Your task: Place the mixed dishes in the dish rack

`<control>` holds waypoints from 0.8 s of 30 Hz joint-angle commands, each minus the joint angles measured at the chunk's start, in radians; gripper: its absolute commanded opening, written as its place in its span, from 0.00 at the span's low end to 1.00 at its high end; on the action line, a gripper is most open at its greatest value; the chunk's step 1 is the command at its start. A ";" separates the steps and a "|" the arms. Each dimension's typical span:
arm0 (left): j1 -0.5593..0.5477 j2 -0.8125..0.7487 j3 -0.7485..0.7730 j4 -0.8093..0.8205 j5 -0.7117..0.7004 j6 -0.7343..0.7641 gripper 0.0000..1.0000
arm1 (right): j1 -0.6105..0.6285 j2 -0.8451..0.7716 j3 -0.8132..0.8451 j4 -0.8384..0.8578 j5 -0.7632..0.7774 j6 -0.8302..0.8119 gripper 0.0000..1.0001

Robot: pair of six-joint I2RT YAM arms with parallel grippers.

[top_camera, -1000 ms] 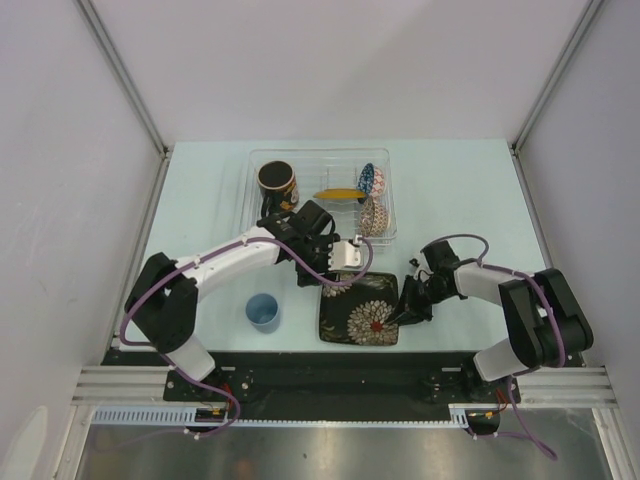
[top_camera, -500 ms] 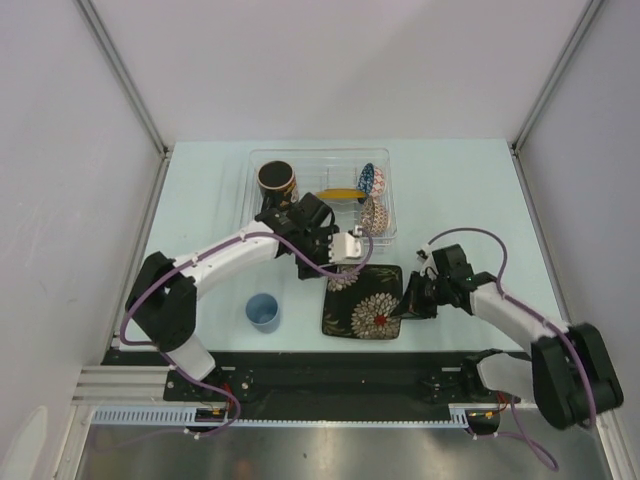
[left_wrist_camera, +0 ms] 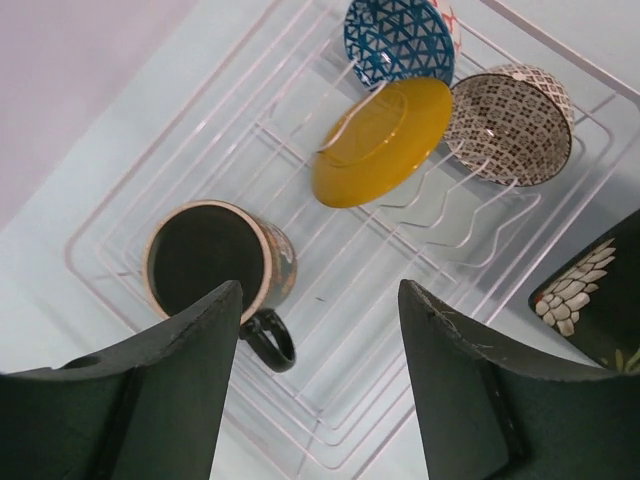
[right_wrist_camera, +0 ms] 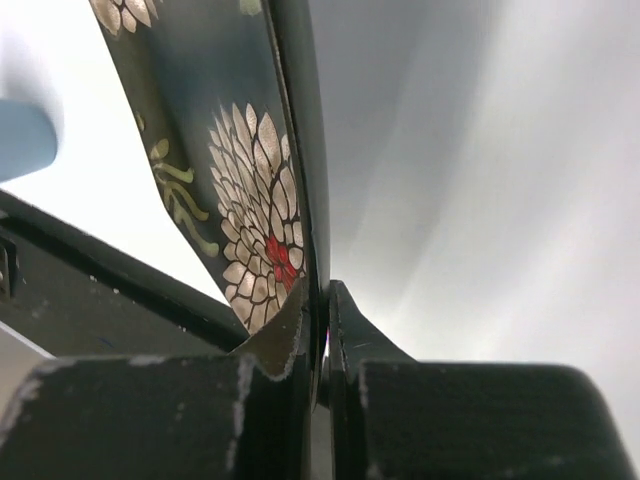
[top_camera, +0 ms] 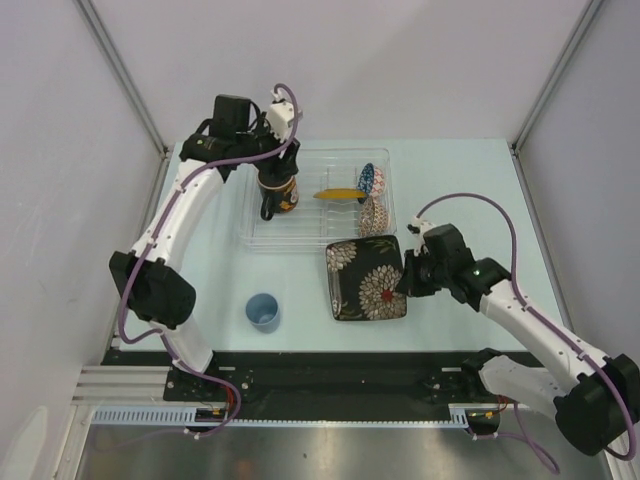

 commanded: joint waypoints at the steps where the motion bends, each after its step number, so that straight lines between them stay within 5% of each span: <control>1: 0.000 -0.039 -0.041 -0.028 0.070 -0.073 0.69 | 0.035 -0.009 0.210 0.018 0.044 -0.149 0.00; 8: 0.021 -0.075 -0.125 0.015 0.068 -0.087 0.69 | 0.061 0.014 0.447 -0.047 0.142 -0.296 0.00; 13: 0.066 -0.084 -0.145 0.036 0.094 -0.130 0.69 | 0.101 0.147 0.665 -0.048 0.330 -0.576 0.00; 24: 0.350 -0.099 -0.113 -0.033 0.269 -0.216 0.69 | 0.153 0.382 0.897 0.140 0.499 -1.072 0.00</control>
